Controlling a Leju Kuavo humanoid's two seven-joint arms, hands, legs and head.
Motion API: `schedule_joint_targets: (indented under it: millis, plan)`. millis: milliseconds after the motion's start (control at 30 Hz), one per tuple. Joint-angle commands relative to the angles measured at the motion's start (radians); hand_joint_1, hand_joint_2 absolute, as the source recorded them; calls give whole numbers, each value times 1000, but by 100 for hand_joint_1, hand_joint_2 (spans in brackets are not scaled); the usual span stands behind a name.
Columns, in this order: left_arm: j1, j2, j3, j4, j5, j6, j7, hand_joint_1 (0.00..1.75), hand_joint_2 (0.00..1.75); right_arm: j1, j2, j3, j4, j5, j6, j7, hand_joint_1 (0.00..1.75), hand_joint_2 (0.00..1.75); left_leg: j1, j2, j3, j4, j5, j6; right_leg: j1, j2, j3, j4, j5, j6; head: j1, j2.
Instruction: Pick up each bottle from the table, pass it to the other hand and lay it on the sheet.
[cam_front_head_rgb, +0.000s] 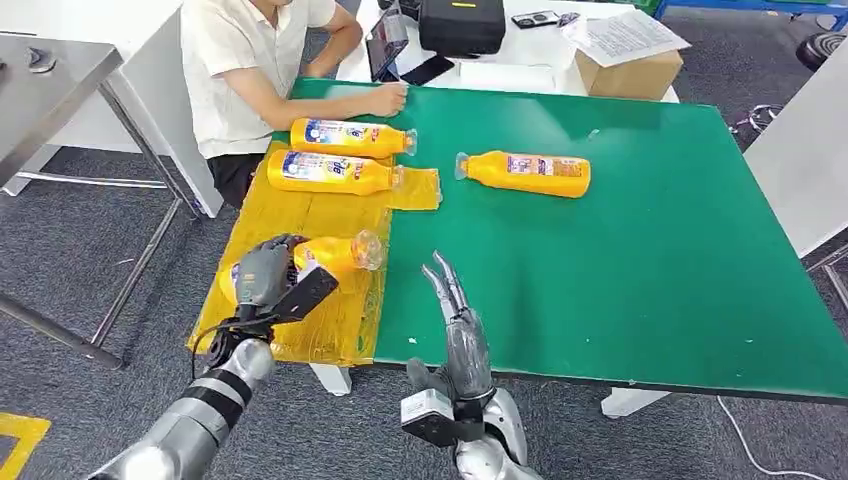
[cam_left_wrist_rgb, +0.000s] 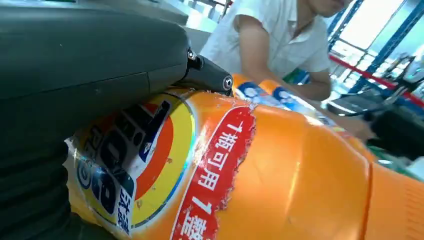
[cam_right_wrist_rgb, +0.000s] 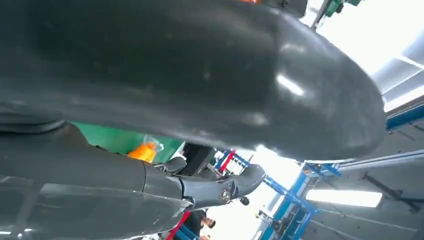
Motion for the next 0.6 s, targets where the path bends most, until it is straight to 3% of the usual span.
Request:
schedule_joint_targets:
  millis: [33,100,133,167,200,233,600]
  plan:
    - [-148,53,-51,176,-170,-236,77,175,175,-30,-47,23,-33,-43,54,-1,0,0,1,0,1,1,-1,-1,1,0,1,1,-1,-1,0,0]
    - [-175,54,-59,196,-182,-332,89,175,175,-32,-52,27,-39,-44,60,-1,0,0,1,-1,1,1,-1,-1,1,0,1,1,-1,-2,0,0]
    - [-188,52,-58,209,-183,-362,100,148,175,-34,-52,28,-44,-52,69,-1,0,0,1,-1,2,1,-1,-2,1,0,2,1,-2,-2,0,0]
    - [-209,48,-54,232,-180,-408,122,75,175,-35,-51,28,-43,-56,75,-1,0,0,1,-1,3,1,-2,-2,1,0,3,2,-2,-2,0,0]
    - [-218,45,-47,241,-172,-432,125,45,175,-37,-50,29,-42,-58,77,-1,0,0,1,0,1,1,0,-1,1,0,1,1,-1,-1,0,0]
    - [-228,43,-40,252,-162,-459,129,2,175,-39,-49,29,-40,-60,78,-1,0,0,1,-1,2,0,0,-2,1,0,3,1,-1,-2,0,0]
    - [-243,33,-55,256,-144,-618,90,0,175,-47,-62,48,-33,-93,89,-1,0,0,0,0,3,0,0,-3,0,0,2,2,1,-4,0,0]
